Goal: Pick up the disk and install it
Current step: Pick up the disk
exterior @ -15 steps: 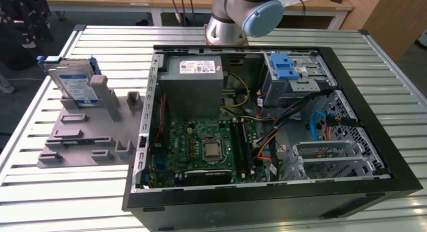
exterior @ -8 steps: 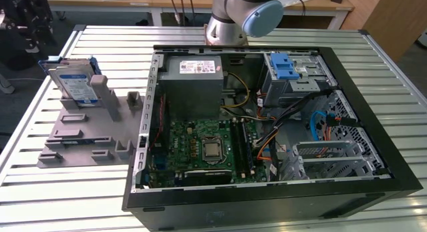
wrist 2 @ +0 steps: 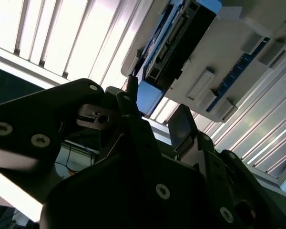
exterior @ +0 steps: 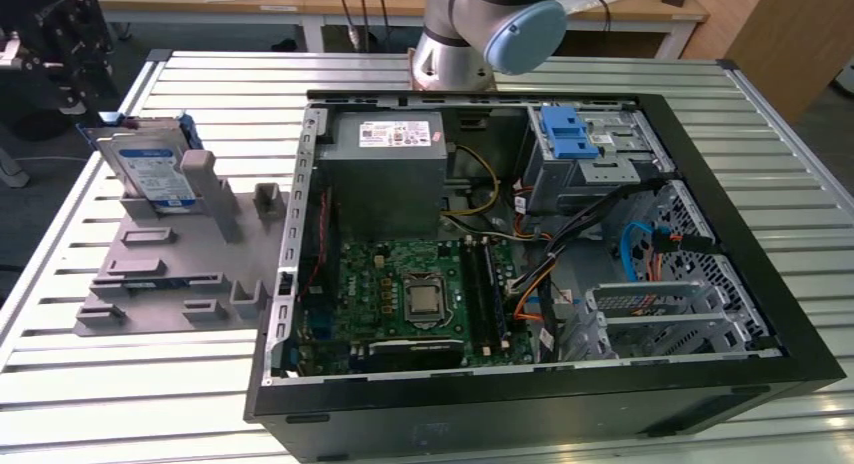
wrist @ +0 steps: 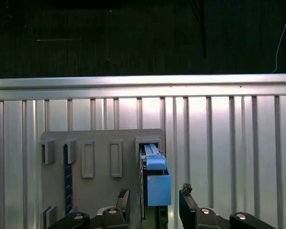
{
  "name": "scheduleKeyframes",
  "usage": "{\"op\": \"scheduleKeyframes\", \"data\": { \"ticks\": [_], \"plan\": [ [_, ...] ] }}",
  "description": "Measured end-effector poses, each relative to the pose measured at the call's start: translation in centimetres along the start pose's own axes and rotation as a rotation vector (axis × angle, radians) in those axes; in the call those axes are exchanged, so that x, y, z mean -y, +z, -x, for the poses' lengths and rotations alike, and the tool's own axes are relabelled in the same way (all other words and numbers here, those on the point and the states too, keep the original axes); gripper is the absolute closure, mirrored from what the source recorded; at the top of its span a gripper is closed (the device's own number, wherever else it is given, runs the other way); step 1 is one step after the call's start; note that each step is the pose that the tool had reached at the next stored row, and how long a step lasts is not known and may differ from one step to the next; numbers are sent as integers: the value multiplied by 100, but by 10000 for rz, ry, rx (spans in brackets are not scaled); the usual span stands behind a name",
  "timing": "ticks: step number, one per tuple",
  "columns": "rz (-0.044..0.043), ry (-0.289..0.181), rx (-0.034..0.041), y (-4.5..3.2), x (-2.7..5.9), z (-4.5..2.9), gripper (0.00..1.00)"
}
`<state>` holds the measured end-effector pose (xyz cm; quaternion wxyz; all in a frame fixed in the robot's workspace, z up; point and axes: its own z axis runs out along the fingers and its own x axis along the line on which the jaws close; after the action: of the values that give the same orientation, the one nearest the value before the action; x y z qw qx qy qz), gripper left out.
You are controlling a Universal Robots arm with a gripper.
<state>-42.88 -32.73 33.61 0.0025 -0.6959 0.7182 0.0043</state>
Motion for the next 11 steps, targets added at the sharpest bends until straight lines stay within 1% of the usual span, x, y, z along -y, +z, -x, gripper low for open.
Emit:
{"op": "scheduleKeyframes", "data": {
  "ticks": [3,4,9,11],
  "plan": [
    [-3,-16,1,21,-2,-5,46],
    [-4,-20,1,30,-1,-6,40],
    [-3,-36,3,86,-4,-10,40],
    [0,-95,40,106,-15,-24,40]
  ]
}}
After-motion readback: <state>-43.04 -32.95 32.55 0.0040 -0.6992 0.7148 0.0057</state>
